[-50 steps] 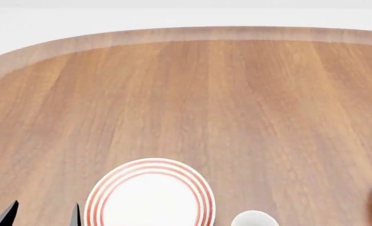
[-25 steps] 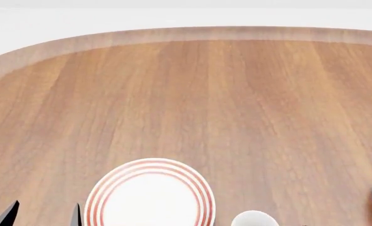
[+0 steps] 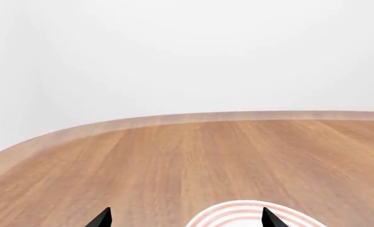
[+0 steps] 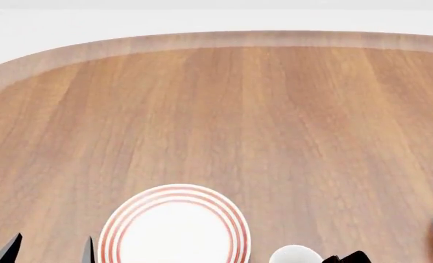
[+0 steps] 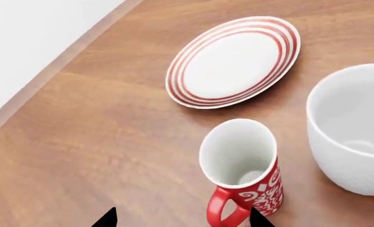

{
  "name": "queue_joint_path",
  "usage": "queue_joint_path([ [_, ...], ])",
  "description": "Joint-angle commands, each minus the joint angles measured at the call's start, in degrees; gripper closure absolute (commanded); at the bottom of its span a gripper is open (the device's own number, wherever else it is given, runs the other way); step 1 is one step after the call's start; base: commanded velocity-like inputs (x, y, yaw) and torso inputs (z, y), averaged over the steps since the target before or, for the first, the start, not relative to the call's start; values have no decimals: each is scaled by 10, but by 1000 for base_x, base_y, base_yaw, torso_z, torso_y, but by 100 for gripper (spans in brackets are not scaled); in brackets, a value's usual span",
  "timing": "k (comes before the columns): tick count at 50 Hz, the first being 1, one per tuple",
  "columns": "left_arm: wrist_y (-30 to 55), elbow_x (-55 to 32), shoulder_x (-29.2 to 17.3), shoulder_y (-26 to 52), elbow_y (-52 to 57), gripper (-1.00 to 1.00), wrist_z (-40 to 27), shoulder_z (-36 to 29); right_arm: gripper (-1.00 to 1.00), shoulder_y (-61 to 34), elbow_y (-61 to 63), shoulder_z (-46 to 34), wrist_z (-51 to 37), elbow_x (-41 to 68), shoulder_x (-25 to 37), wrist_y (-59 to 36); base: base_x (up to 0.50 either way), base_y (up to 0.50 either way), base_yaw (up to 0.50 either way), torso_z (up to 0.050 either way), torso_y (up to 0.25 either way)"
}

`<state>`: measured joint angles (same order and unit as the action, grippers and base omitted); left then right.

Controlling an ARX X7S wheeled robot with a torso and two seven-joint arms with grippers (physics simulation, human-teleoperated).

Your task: Put the red mug on the left plate.

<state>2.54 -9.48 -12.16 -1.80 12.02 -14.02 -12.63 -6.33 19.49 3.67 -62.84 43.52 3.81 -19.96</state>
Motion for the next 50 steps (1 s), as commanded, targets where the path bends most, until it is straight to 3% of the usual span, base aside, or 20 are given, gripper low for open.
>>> queue_joint_path([
  [1,-1,-3,-3,1,-1,-100,-4,-3,-100,-27,-37,-3,-14,11,1,4,0,0,0,0,0],
  [50,-7,-13,-17,3,-1,-100,-19,-14,-100,-99,-174,13,-38,56,5,53,0,0,0,0,0],
])
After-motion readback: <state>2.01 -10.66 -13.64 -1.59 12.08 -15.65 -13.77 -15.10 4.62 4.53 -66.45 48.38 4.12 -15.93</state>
